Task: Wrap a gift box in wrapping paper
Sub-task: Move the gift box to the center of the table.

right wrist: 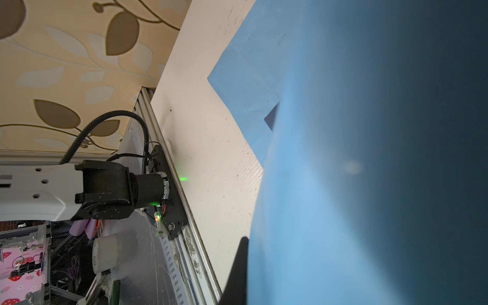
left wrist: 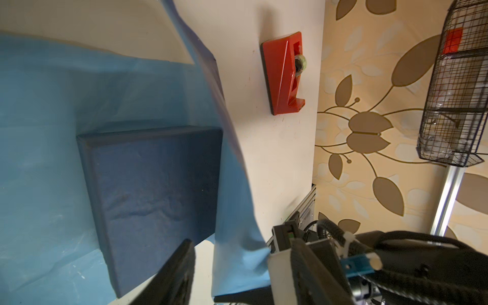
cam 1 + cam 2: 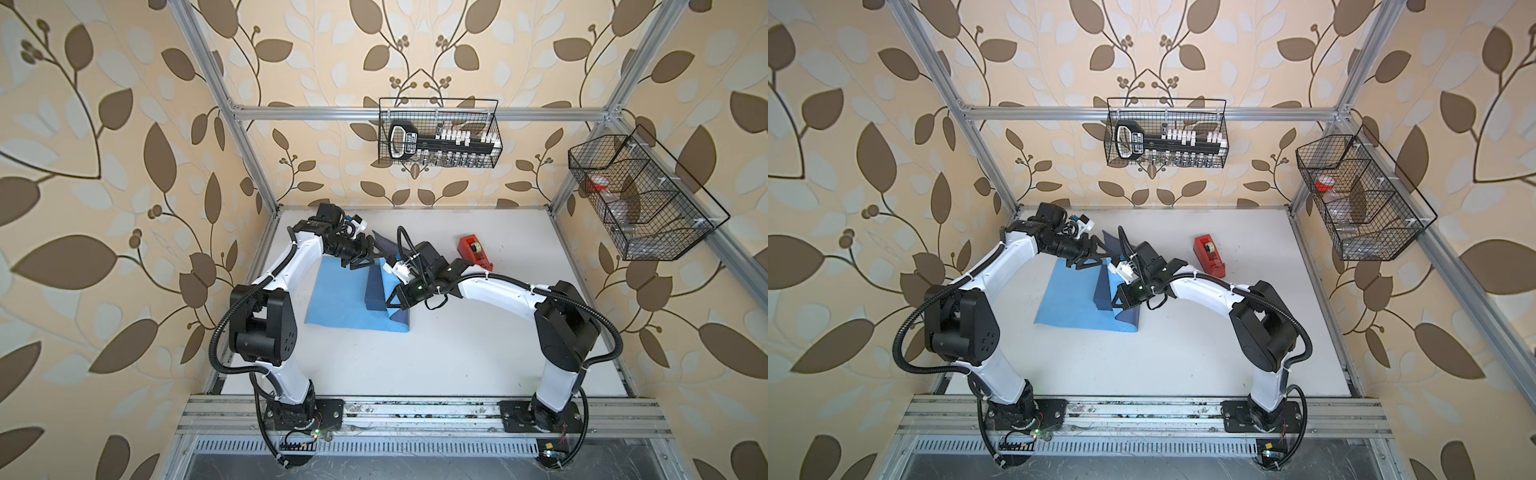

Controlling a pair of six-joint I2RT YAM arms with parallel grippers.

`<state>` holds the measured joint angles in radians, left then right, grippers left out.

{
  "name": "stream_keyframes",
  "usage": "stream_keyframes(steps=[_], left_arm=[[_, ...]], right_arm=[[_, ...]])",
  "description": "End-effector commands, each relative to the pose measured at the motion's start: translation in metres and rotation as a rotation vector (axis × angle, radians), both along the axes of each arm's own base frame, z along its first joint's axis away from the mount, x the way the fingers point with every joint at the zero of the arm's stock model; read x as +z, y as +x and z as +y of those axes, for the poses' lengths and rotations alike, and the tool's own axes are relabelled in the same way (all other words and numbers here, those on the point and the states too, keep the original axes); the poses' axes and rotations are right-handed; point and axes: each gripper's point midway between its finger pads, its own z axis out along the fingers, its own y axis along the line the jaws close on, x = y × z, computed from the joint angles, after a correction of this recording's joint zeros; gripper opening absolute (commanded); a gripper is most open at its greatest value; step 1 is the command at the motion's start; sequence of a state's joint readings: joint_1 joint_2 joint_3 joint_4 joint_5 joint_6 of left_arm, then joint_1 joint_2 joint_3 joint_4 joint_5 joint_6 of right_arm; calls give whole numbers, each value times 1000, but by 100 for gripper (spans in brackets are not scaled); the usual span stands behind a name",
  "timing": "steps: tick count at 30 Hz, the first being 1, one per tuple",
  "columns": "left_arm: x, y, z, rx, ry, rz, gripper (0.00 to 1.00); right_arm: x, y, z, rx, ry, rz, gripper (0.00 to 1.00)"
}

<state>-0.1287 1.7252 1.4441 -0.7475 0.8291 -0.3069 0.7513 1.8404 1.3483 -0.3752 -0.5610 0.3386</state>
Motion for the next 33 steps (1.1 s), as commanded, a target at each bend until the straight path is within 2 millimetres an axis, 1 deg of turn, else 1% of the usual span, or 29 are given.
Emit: stream_keyframes(steps=[1,4,7,10,11,13,15,16,19,20,22,25,26,29,33], left_arm=[[4,9,2,19,-19,9,44],[0,10,4,25,1,11,30],[-2,11,8,27,34,0,16],[-6,12,14,21,77,-16,5],[-8,12,16,18,91,-20,0],[-13,14,19,6,121,-28,0],[-20,14,22,-3,151,-23,0],[-23,14,23,-8,160,-17,0],[-33,14,26,-27,188,-4,0],[-36,13,28,-33,202,-1,0],[-43,12,33,-38,238,1,0],[-56,8,38,-38,273,20,0],[-58,6,39,-37,277,25,0],[-62,5,40,-39,278,28,0],[-61,6,39,-40,271,28,1]], right_arm=[[5,0,9,37,6,-13,2],[4,-1,11,43,3,-12,3],[7,0,11,44,2,-13,8],[14,1,11,42,12,-20,15],[18,0,11,40,19,-21,19],[29,2,8,24,37,-27,27],[39,7,-1,-14,72,-19,33],[43,10,-6,-39,94,-13,35],[53,27,-29,-160,165,6,43],[51,36,-38,-208,169,5,46],[34,47,-54,-281,115,24,49],[6,57,-63,-337,33,62,53],[5,65,-61,-356,26,59,54],[-13,77,-59,-402,-10,85,56],[-30,87,-56,-422,-50,92,58]])
